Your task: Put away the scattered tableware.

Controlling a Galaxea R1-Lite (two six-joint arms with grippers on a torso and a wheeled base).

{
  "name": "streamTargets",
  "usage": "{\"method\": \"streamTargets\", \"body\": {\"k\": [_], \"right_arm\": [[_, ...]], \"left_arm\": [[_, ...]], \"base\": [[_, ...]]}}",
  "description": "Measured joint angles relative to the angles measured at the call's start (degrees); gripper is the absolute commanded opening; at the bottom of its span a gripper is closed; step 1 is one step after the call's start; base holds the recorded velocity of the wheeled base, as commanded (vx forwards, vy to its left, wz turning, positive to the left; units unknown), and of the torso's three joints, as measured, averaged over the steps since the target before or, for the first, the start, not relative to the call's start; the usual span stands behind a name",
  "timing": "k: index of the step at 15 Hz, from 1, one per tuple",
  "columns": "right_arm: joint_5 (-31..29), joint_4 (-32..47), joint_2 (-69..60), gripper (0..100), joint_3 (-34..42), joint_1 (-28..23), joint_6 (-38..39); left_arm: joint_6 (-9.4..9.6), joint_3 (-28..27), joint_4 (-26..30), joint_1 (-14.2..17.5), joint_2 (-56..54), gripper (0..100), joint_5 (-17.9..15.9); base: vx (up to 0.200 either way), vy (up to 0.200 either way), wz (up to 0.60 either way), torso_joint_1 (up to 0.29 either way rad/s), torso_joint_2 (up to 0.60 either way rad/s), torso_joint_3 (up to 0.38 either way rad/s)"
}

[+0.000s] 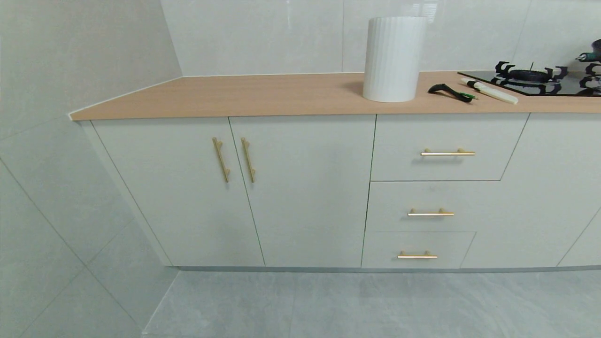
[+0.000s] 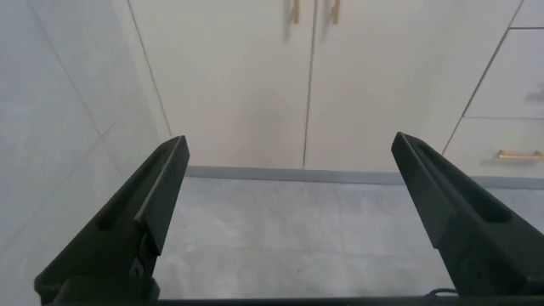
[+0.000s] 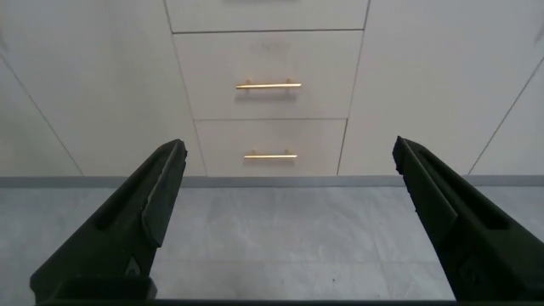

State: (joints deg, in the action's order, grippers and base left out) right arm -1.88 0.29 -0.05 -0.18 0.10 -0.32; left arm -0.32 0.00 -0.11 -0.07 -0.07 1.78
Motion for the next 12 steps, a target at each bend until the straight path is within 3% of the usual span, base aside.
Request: {"method": "streamTargets", "body": {"k": [3, 11, 12], "right_arm": [[0.02, 0.04, 0.0, 100, 0.0, -0.05, 0.0], [-0.06, 0.06, 0.02, 100, 0.02, -0.05, -0.01], [-0.11, 0.06, 0.05, 100, 0.02, -0.05, -0.01]], "left_arm": [[0.0, -0.02, -0.02, -0.04, 0.0, 100, 0.05], [0.0, 0.0, -0.02, -0.04, 0.0, 100, 0.02], [0.0, 0.0, -0.05, -0.04, 0.0, 100, 0.05]], "base": [[0.0, 0.0, 0.0, 0.0, 0.0, 0.0], [0.2, 0.0, 0.0, 0.001, 0.0, 0.002], [0.0, 0.0, 0.0, 0.0, 0.0, 0.0]]}}
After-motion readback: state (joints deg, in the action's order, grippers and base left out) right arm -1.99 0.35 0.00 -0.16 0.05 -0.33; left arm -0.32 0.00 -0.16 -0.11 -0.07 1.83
